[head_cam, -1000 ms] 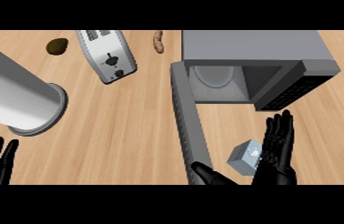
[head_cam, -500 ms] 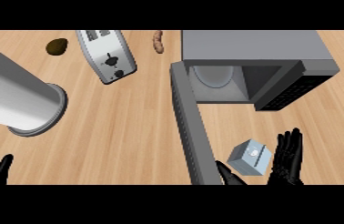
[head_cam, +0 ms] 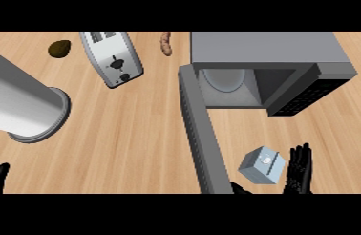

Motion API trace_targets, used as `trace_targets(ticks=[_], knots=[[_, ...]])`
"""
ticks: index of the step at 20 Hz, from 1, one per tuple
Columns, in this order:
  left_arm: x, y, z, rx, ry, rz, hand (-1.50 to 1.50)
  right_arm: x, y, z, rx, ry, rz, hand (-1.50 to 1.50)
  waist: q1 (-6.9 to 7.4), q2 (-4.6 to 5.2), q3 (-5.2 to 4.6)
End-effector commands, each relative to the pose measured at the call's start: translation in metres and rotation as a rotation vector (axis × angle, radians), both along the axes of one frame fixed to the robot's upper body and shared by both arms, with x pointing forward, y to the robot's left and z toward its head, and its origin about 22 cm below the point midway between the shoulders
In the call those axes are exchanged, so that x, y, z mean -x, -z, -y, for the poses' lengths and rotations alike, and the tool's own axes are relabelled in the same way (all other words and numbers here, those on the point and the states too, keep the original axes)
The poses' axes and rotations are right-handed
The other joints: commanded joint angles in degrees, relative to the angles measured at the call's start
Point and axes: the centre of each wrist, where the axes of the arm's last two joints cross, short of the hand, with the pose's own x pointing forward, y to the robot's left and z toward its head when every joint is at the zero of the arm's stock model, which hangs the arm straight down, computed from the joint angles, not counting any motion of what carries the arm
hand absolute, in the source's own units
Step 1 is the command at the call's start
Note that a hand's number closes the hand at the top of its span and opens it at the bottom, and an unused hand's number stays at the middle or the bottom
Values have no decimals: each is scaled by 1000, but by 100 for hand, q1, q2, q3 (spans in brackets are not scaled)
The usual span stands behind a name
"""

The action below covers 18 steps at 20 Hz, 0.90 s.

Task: Pick up the milk, place it into the microwave and close the microwave

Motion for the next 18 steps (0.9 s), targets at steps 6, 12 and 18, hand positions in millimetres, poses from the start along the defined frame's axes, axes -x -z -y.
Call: trace_targets(ticks=[6,12,18], knots=[[0,5,-2,6,6,-2,-150,-8,26,7,14,-11,3,-150,5,3,-6],[7,-4,-10,10,-10,5,-150,-31,40,34,51,108,-47,-150,21,6,-7],[7,4,-7,-5,9,-24,-150,-2,79,51,102,182,-138,-150,13,3,-5]])
